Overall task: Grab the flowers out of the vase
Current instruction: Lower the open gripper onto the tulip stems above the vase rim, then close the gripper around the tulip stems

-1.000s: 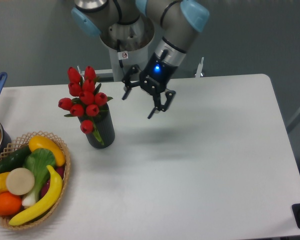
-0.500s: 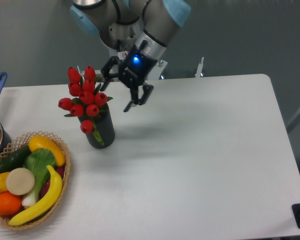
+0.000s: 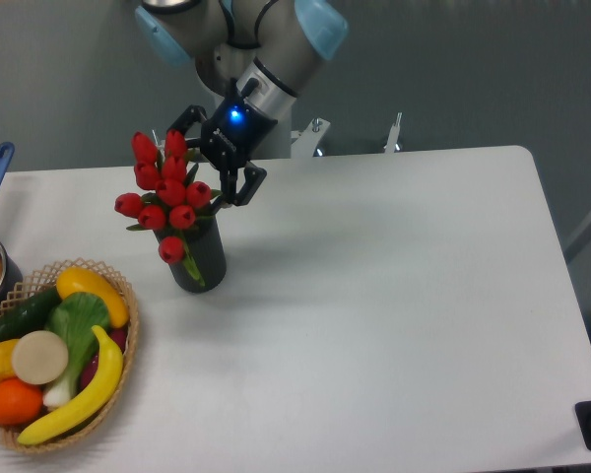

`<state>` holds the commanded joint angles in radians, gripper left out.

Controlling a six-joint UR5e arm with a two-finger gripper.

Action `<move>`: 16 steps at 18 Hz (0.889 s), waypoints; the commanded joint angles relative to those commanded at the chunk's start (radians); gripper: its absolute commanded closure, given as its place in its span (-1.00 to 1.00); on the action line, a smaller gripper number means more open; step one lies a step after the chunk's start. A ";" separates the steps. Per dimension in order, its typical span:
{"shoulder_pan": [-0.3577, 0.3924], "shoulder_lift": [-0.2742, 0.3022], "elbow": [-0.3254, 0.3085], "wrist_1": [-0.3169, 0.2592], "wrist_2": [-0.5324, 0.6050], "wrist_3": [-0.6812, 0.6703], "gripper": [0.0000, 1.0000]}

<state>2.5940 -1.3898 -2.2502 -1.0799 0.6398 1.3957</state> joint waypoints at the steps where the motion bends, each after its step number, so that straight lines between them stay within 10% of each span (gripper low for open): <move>1: 0.000 0.000 -0.009 0.002 -0.012 0.012 -1.00; 7: -0.002 -0.011 -0.012 0.008 -0.066 0.016 -0.89; 13: 0.006 -0.006 -0.008 0.009 -0.072 0.014 0.88; 16: 0.012 0.003 -0.005 0.015 -0.068 0.014 1.00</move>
<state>2.6062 -1.3867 -2.2550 -1.0646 0.5722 1.4097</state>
